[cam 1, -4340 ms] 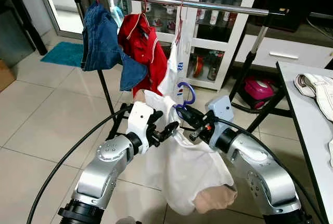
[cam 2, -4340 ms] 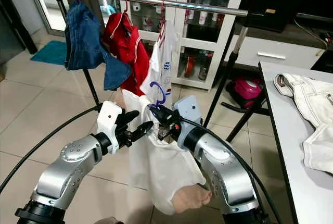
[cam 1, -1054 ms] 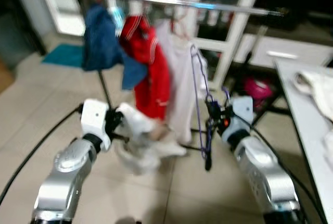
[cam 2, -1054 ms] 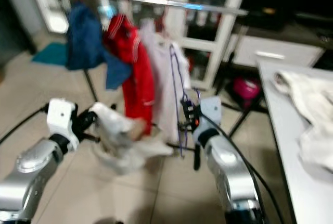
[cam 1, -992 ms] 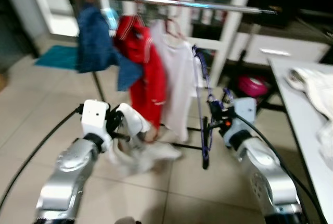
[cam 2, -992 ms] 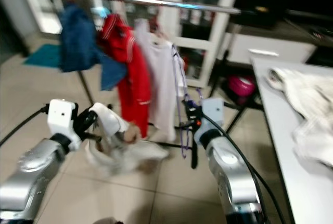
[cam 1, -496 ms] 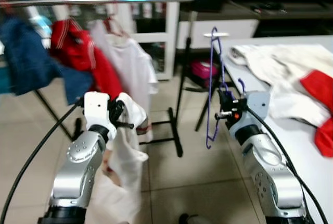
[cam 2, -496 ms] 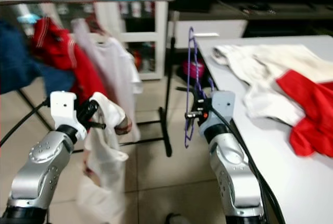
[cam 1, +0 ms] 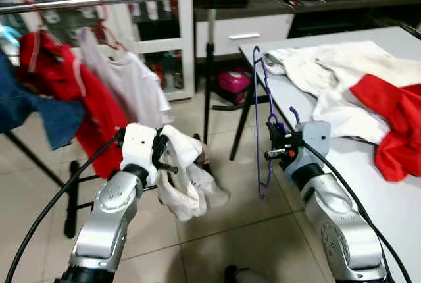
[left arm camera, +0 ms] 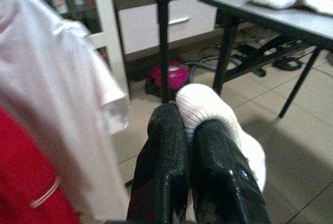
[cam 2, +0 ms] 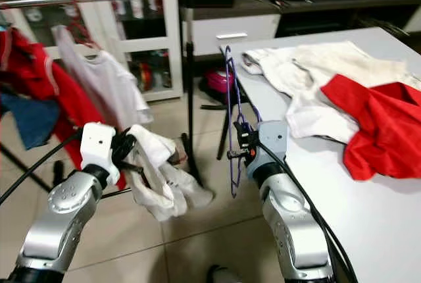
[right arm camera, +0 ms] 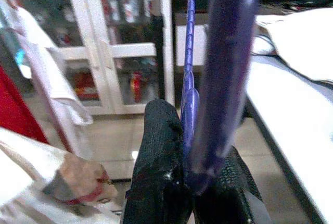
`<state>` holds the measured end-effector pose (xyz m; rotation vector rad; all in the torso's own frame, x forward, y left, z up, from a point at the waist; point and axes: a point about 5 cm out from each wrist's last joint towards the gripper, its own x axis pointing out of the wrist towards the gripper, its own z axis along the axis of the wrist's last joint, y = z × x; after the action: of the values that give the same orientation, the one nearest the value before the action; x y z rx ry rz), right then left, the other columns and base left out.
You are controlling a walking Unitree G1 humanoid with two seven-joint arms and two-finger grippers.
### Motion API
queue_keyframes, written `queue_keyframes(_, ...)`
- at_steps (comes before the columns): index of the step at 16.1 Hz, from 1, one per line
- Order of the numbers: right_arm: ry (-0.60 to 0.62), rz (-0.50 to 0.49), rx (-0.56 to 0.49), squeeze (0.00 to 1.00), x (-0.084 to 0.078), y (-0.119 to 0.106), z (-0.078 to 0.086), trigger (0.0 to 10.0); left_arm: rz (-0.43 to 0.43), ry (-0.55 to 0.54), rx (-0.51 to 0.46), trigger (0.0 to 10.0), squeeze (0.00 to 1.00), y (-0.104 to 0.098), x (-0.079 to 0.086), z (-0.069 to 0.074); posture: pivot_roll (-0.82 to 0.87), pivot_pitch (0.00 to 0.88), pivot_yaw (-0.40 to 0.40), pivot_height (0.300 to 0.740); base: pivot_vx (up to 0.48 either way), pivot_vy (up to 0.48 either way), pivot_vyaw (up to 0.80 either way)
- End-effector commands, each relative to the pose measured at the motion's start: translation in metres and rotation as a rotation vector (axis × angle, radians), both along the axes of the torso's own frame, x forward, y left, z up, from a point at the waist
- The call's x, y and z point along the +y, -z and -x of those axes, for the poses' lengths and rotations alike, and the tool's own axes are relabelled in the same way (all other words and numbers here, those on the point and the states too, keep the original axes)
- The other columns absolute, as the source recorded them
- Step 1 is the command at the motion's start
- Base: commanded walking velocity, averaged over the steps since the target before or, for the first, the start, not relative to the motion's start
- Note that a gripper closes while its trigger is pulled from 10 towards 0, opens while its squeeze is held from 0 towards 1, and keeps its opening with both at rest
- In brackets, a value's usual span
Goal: Hang hanger
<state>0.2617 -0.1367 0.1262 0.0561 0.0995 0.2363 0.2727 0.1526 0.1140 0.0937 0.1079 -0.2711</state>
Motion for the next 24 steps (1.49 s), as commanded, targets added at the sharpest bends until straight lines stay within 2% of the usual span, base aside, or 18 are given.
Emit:
queue_keyframes(1, 0.014, 0.016, 0.014, 0.00, -0.002, 0.001, -0.001, 10.0, -0.003, 0.010, -0.042, 10.0, 0.00, -0.008, -0.002, -0.002, -0.01, 0.000, -0.001, 0.740, 0.000, 0.000, -0.80)
queue_keyframes(3, 0.018, 0.021, 0.014, 0.00, -0.002, 0.001, -0.002, 10.0, 0.005, 0.000, -0.045, 10.0, 0.00, -0.010, 0.000, -0.006, -0.02, 0.000, -0.001, 0.740, 0.000, 0.000, -0.80)
queue_keyframes(5, 0.030, 0.024, 0.021, 0.00, -0.005, 0.001, -0.002, 10.0, 0.005, -0.002, -0.044, 10.0, 0.00, -0.010, 0.000, -0.006, -0.03, 0.000, -0.004, 0.740, 0.000, 0.480, -0.80)
queue_keyframes(6, 0.030, 0.026, 0.023, 0.00, -0.006, 0.001, -0.001, 10.0, -0.015, -0.007, -0.046, 10.0, 0.00, -0.009, 0.000, -0.007, -0.03, 0.000, -0.004, 0.740, 0.000, 0.000, -0.80)
queue_keyframes(10, 0.031, 0.034, 0.025, 0.00, -0.005, 0.001, -0.002, 10.0, -0.016, 0.028, -0.023, 10.0, 0.00, -0.007, -0.008, -0.007, -0.03, 0.000, -0.001, 0.740, 0.000, -0.316, -0.80)
queue_keyframes(12, 0.042, 0.028, 0.028, 0.00, -0.005, 0.001, -0.001, 10.0, -0.010, 0.031, -0.007, 10.0, 0.00, -0.006, -0.006, -0.008, -0.03, 0.000, 0.010, 0.740, 0.000, 0.480, -0.80)
queue_keyframes(15, 0.050, 0.025, 0.030, 0.00, -0.004, 0.002, 0.001, 10.0, -0.054, 0.031, -0.023, 10.0, 0.00, -0.009, -0.004, -0.011, -0.04, 0.000, 0.024, 0.740, 0.000, -0.039, -0.80)
queue_keyframes(18, 0.067, 0.023, 0.031, 0.00, -0.004, 0.002, 0.001, 10.0, -0.006, 0.034, 0.001, 10.0, 0.00, -0.007, -0.005, -0.011, -0.04, 0.000, 0.034, 0.740, 0.000, 0.039, -0.80)
queue_keyframes(21, 0.081, 0.019, 0.032, 0.00, -0.006, 0.002, 0.002, 10.0, -0.068, 0.032, -0.015, 10.0, 0.00, -0.008, -0.004, -0.014, -0.04, 0.000, 0.038, 0.740, 0.000, 0.064, -0.80)
queue_keyframes(24, 0.084, 0.019, 0.031, 0.00, -0.005, 0.002, 0.002, 10.0, -0.018, 0.037, 0.014, 10.0, 0.00, -0.005, -0.005, -0.013, -0.04, 0.000, 0.037, 0.740, 0.000, -0.064, -0.80)
